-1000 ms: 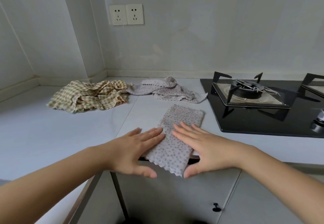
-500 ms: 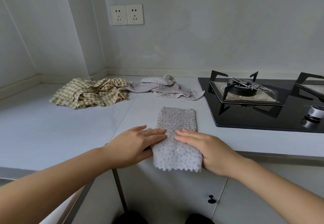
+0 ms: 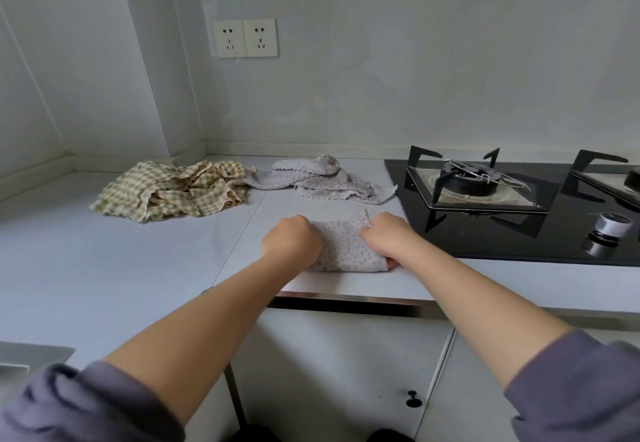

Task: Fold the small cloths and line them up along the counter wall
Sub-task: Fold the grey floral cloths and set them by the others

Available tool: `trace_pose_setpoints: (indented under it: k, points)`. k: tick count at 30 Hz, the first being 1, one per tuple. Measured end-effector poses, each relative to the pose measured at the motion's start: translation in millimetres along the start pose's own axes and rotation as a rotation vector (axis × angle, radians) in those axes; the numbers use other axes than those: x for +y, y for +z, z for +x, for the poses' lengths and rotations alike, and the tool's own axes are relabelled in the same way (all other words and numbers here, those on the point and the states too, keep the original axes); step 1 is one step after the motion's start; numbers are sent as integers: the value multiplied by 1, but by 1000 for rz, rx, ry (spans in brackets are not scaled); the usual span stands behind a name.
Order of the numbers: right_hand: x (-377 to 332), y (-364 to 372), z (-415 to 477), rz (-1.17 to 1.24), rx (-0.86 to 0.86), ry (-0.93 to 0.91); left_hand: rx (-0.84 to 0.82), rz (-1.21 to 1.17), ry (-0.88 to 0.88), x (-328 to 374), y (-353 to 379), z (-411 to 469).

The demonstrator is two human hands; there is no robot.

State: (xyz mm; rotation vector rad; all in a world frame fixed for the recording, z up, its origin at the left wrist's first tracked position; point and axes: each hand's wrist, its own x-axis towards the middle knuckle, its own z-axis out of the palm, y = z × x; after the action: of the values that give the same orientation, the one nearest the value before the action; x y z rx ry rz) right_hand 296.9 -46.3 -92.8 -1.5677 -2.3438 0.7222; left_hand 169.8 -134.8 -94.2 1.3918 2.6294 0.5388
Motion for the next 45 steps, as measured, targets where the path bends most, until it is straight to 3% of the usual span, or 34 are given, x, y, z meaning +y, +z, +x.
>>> trace_pose_setpoints:
  k: [5, 8, 10, 12, 14, 17, 18, 22, 25, 28, 31, 33, 39, 43, 45]
  points:
    - [-9, 1, -4, -415, 95, -16, 137, 426, 131, 10, 9, -12]
    - [-6, -4, -6, -590, 253, -130, 389, 501, 457, 3, 6, -11]
    - [6, -11, -7, -565, 346, -345, 317, 330, 758, -3, 9, -10]
    - [23, -20, -6, -499, 289, -524, 187, 269, 947, -8, 12, -8]
    - [36, -28, -1, -454, 70, -616, 206, 352, 1027, -9, 17, -4]
    - [47, -34, 17, -378, -182, -671, 235, 296, 957, -8, 12, 11]
    - [48, -37, 26, -313, -190, -697, 232, 176, 896, -5, 6, 18]
    - [37, -48, 64, 3, -112, -681, -64, -527, 570, 6, -11, 53]
    - [24, -67, 89, 263, -132, -603, -205, -852, 365, 11, -30, 81]
    - [6, -103, 101, 397, -190, -547, -253, -938, 431, 27, -55, 98]
    - [-13, -153, 97, 438, -207, -524, -101, -902, 451, 60, -94, 109]
    - [-23, -189, 87, 484, -201, -493, -84, -887, 456, 83, -123, 115]
    - [-29, -287, 45, 796, -24, -329, -304, -952, 470, 155, -198, 127]
    - [-3, -331, 25, 1129, 76, -174, -325, -1061, 472, 218, -213, 109]
    - [17, -348, 15, 1192, 135, -141, -258, -1088, 438, 254, -206, 92]
